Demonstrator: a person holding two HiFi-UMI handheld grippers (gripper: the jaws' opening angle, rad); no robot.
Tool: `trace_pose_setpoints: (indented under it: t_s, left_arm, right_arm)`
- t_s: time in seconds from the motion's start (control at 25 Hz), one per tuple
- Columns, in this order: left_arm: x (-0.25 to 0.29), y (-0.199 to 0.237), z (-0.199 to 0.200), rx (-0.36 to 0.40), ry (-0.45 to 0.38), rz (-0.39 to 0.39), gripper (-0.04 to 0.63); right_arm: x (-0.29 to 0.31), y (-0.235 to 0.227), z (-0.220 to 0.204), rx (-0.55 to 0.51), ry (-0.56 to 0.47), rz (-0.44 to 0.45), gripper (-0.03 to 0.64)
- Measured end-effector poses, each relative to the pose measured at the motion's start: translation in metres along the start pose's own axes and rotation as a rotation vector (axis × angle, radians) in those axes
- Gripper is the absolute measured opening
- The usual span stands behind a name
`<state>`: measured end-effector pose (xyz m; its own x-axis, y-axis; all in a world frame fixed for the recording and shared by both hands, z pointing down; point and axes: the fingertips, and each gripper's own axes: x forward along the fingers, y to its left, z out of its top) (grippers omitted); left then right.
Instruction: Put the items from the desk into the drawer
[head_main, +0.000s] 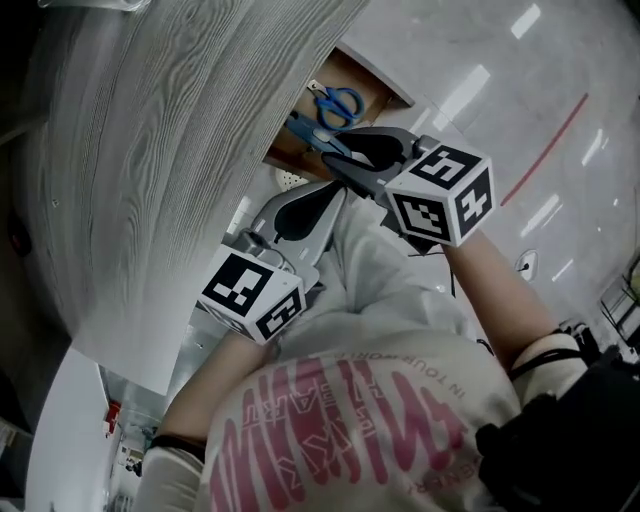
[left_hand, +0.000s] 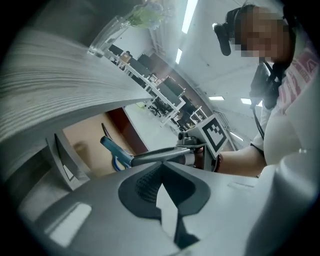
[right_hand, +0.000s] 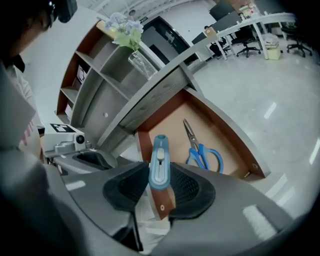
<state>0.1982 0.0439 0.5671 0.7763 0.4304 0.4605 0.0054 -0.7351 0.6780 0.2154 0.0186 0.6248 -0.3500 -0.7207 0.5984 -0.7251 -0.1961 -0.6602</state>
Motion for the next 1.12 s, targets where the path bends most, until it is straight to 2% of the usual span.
trace_pose_setpoints:
  t_s: [0.2, 0.4, 0.76, 1.12]
  left_arm:
    - [0.001, 0.01, 0.008, -0.017, -0.024, 0.022, 0.02]
    - [0.002, 0.012, 0.005, -0.026, -0.012, 0.021, 0.02]
    - [-0.007, 0.012, -0.008, -0.08, -0.008, 0.029, 0.02]
    - [-0.014, 0.026, -0.009, -0.111, -0.044, 0.032, 0.02]
  right_arm:
    - [0.013, -0.016, -0.001, -0.147, 0.067, -0.147, 0.139]
    - [0.024, -0.024, -0.004, -0.224, 0.145, -0.226, 0.14]
    - [0.045, -0.021, -0.001, -0.261, 0.228, -0.198, 0.138]
    - [0.069, -0.025, -0.001, -0.329, 0.272, -0.212, 0.138]
